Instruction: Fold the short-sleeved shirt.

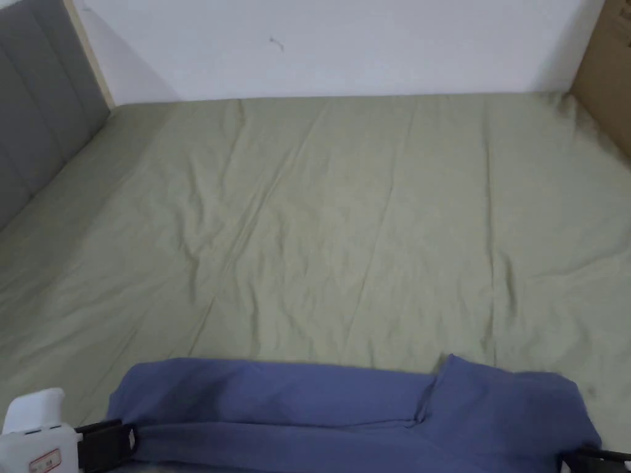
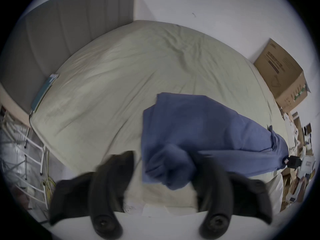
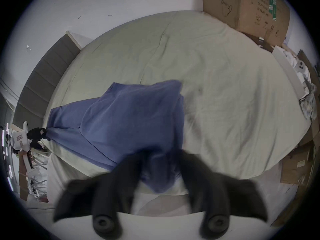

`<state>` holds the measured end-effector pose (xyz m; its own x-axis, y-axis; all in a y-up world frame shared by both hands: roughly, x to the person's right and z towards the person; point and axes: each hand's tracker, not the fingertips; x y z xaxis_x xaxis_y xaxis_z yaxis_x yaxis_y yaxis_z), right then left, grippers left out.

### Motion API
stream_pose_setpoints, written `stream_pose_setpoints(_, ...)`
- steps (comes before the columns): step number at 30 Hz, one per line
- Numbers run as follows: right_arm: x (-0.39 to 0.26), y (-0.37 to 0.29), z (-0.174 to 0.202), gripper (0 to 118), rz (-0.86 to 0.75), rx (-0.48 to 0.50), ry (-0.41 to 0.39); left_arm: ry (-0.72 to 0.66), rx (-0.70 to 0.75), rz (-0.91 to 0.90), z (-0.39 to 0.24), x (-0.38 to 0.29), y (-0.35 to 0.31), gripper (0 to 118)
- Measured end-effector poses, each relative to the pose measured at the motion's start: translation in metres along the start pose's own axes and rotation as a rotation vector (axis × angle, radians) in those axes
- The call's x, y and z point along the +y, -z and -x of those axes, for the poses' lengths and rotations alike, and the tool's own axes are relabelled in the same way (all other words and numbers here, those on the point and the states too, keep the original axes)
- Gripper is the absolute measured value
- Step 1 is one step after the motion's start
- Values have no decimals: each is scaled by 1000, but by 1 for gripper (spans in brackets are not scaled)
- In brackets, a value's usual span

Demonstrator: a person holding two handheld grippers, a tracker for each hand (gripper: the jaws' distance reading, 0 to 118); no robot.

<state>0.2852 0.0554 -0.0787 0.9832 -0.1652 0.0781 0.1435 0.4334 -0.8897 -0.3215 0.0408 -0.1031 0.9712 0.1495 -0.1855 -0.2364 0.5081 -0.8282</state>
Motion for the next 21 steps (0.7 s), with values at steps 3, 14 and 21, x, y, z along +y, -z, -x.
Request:
stream_pose_setpoints(3,9,-29,14,87,-115,-85,-65,-64,-34,-91,16,2,-21,98)
stream_pose_setpoints(14,23,-36,126,5,-202,245,-149,-237,-191,-152,29,-31,-56,0)
stream_pose_setpoints(21,23,-4,180,4,-139,307,-258,-371,-289,-132,46,-31,-35,83)
